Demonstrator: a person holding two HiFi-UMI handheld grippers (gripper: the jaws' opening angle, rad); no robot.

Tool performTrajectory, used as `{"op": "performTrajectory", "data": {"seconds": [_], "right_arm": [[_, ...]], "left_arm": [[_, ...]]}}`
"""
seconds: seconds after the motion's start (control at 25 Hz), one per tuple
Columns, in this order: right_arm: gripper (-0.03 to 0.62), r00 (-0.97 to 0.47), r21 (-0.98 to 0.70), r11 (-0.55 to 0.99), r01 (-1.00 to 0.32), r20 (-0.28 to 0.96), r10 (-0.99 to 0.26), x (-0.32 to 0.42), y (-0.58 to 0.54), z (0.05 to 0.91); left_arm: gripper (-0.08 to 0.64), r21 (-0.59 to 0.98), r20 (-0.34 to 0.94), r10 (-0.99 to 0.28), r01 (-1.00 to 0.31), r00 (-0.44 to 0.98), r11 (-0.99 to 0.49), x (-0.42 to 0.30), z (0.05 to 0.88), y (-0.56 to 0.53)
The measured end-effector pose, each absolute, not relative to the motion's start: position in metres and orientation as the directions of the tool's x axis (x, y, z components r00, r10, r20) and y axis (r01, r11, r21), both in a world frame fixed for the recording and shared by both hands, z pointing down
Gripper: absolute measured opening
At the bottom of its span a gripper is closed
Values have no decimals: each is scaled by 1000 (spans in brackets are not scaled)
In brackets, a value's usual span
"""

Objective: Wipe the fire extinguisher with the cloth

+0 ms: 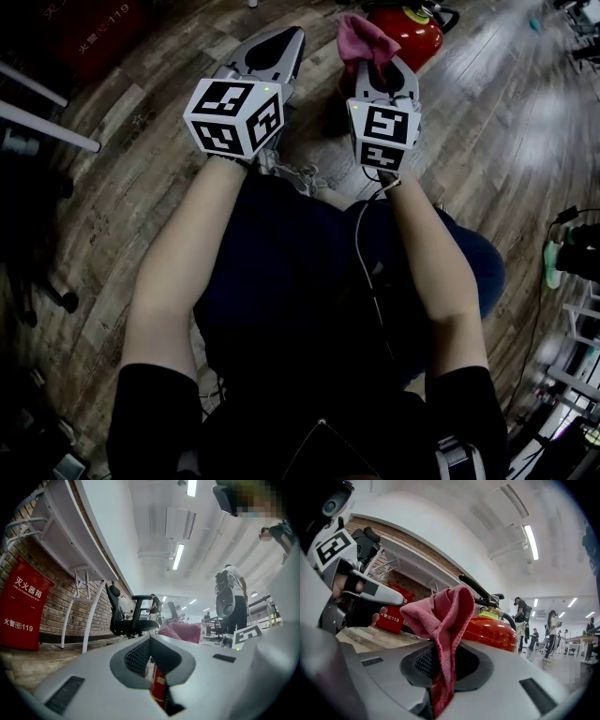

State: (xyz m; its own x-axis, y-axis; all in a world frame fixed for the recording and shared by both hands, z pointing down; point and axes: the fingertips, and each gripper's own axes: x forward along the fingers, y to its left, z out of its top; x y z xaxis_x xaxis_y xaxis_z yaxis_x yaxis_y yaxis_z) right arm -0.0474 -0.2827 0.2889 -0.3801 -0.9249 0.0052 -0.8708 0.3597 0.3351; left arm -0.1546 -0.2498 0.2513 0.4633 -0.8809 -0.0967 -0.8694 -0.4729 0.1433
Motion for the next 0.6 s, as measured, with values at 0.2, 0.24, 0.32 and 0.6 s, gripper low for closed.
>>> {"op": "performTrajectory", "data": {"seconds": [0.2, 0.24, 0.32, 0.6], "right_arm": [[63, -378, 329, 368, -870, 36, -925, -47, -283, 308], [63, -379, 328, 370, -869, 41, -925, -47, -283, 311], [63, -379, 327, 375, -868, 52, -924, -47, -283, 318], [63, -374, 325, 380, -866, 80, -924, -47, -283, 338]], "left_arm": [[14, 143, -97, -880, -869, 464, -474, -154, 252, -250], [14, 144, -97, -880, -869, 464, -474, -154, 252, -250], [14, 144, -97, -880, -869, 464, -474, -154, 252, -250], [14, 143, -95, -880, -869, 465, -474, -155, 252, -250]]}}
